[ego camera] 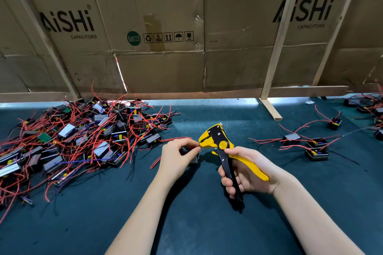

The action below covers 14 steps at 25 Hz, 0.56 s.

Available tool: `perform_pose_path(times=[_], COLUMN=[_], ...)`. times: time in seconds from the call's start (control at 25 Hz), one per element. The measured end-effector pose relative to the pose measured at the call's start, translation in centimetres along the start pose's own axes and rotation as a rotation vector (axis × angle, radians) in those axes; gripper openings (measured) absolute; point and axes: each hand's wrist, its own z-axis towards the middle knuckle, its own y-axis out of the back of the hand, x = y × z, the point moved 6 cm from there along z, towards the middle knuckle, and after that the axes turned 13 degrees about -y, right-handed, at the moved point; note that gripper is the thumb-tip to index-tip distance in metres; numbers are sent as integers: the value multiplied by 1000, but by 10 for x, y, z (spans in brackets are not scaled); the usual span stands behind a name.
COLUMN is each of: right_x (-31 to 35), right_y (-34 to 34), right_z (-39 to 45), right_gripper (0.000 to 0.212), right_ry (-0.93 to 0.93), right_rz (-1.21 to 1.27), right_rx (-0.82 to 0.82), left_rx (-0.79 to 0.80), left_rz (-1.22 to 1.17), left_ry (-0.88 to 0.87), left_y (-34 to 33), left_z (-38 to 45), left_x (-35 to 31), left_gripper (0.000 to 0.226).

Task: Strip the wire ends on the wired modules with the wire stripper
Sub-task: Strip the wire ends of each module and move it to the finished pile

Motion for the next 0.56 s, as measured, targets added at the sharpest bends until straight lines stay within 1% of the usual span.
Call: perform_pose_path(times=[0.36, 0.44, 0.56], right_x=[-2, -1, 3], right_y=[3, 6, 13], right_z=[3, 3, 1], right_gripper=[53, 54, 52], right_ry=[6, -9, 0], right_rz=[-3, 6, 76], right_rx=[-30, -83, -178], left_rx=[-19, -14, -10], left_rz=[-28, -32, 11], left_ry=[31, 23, 34], left_y=[3, 3, 2], left_z=[-1, -1, -1], left_x=[0, -1, 0], left_gripper=[18, 18, 11])
